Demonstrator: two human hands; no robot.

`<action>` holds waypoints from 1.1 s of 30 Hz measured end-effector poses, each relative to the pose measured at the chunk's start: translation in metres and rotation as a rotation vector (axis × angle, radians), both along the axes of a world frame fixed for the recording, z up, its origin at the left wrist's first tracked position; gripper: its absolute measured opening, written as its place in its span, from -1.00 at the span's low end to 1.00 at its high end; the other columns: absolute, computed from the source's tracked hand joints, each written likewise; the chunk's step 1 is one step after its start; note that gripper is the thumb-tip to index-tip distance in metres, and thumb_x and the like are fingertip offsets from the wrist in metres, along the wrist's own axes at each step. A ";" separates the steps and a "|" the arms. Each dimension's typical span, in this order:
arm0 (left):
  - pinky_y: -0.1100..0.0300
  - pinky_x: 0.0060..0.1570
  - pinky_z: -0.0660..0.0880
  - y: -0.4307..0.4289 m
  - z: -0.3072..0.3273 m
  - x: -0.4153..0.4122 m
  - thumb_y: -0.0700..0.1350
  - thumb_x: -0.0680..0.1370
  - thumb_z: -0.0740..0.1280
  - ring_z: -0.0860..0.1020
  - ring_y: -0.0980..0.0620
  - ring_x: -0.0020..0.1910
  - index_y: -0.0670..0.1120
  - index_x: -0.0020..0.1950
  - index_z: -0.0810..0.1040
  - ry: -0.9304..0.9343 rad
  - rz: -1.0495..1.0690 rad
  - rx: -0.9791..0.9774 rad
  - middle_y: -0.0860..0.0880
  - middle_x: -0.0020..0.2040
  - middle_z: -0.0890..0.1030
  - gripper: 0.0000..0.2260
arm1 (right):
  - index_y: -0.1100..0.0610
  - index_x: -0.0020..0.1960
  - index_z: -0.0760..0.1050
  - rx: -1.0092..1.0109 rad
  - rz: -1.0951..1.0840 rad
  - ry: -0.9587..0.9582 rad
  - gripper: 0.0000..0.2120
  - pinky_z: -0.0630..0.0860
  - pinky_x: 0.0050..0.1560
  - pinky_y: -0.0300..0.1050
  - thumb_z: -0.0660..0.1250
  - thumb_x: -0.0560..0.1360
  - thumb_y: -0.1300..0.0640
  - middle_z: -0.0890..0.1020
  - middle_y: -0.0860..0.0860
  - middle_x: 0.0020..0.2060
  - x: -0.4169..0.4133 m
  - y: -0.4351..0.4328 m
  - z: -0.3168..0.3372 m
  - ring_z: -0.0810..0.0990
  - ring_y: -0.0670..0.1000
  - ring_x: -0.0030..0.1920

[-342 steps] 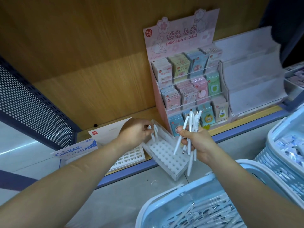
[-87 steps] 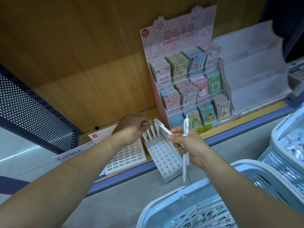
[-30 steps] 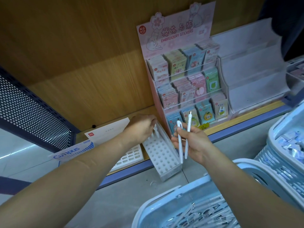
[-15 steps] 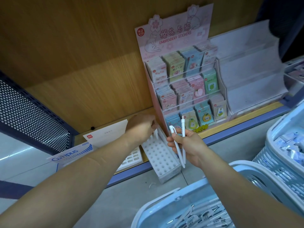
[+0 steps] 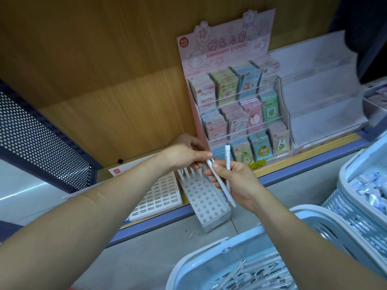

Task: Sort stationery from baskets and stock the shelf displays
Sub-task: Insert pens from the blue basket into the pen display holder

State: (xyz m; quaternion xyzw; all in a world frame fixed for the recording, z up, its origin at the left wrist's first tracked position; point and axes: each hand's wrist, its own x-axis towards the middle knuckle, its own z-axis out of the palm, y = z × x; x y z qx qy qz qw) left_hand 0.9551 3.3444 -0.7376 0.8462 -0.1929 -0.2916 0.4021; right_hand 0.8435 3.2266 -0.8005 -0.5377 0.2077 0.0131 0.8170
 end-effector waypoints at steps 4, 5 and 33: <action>0.18 -0.21 0.61 0.022 0.011 0.017 -0.22 0.48 0.46 0.62 0.01 -0.32 -0.16 -0.08 0.66 -0.119 0.113 -0.049 -0.15 -0.25 0.68 -0.95 | 0.20 -0.03 0.56 0.044 -0.254 0.113 -0.81 0.50 -0.29 -0.15 0.22 0.63 0.14 0.63 0.03 -0.37 0.002 -0.007 -0.008 0.53 -0.04 -0.38; 0.15 -0.18 0.61 0.029 0.014 0.023 -0.22 0.49 0.46 0.63 0.00 -0.31 -0.14 -0.10 0.66 -0.185 0.130 -0.048 -0.16 -0.24 0.69 -0.98 | 0.19 -0.01 0.54 0.038 -0.293 0.158 -0.81 0.41 -0.42 -0.20 0.22 0.64 0.10 0.59 0.01 -0.41 0.001 -0.010 -0.009 0.45 -0.07 -0.46; 0.07 -0.03 0.50 0.043 -0.035 0.011 -0.17 0.51 0.44 0.57 0.06 -0.11 -0.10 -0.06 0.70 -0.562 -0.214 0.108 -0.01 -0.06 0.61 -0.94 | 0.21 0.01 0.59 0.200 -0.165 0.111 -0.91 0.56 -0.24 -0.18 0.38 0.51 0.27 0.62 0.08 -0.29 0.001 -0.010 -0.010 0.59 -0.01 -0.25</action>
